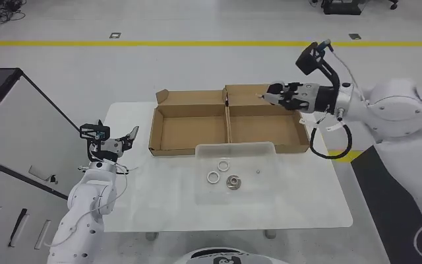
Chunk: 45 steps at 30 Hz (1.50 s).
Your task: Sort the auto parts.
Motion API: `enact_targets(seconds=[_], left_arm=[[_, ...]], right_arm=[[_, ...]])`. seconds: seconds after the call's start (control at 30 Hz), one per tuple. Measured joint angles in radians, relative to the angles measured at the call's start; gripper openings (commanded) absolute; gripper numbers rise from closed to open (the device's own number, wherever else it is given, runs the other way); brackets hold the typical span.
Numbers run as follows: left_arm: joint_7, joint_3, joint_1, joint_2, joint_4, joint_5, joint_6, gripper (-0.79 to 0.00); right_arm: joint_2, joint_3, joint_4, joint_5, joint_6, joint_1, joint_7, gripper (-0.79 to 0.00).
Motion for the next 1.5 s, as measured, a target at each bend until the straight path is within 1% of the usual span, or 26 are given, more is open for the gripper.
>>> enact_targets(seconds=[0.17, 0.33, 0.47, 0.6, 0.77, 0.83, 0.93, 1.3, 1.5], left_arm=[[0.000, 0.000, 0.000, 0.000, 0.000, 0.000, 0.000, 0.000], [0.000, 0.000, 0.000, 0.000, 0.000, 0.000, 0.000, 0.000], [0.000, 0.000, 0.000, 0.000, 0.000, 0.000, 0.000, 0.000], [0.000, 0.000, 0.000, 0.000, 0.000, 0.000, 0.000, 0.000], [0.000, 0.000, 0.000, 0.000, 0.000, 0.000, 0.000, 0.000], [0.000, 0.000, 0.000, 0.000, 0.000, 0.000, 0.000, 0.000], [0.000, 0.000, 0.000, 0.000, 0.000, 0.000, 0.000, 0.000], [0.000, 0.000, 0.000, 0.000, 0.000, 0.000, 0.000, 0.000], [0.000, 0.000, 0.000, 0.000, 0.000, 0.000, 0.000, 0.000]], right_arm=[[-0.007, -0.040, 0.044, -0.066, 0.013, 0.058, 0.085, -0.785], [-0.024, -0.104, 0.115, -0.108, -0.011, 0.154, 0.165, -0.785], [-0.042, -0.167, 0.184, -0.156, -0.044, 0.239, 0.221, -0.785], [-0.065, -0.251, 0.267, -0.238, -0.085, 0.328, 0.292, -0.785], [-0.093, -0.343, 0.338, -0.316, -0.131, 0.408, 0.352, -0.785], [-0.105, -0.378, 0.368, -0.323, -0.152, 0.430, 0.371, -0.785], [-0.118, -0.425, 0.406, -0.337, -0.157, 0.457, 0.380, -0.785], [-0.147, -0.611, 0.573, -0.400, -0.192, 0.559, 0.343, -0.785], [-0.177, -0.717, 0.689, -0.383, -0.210, 0.597, 0.325, -0.785]])
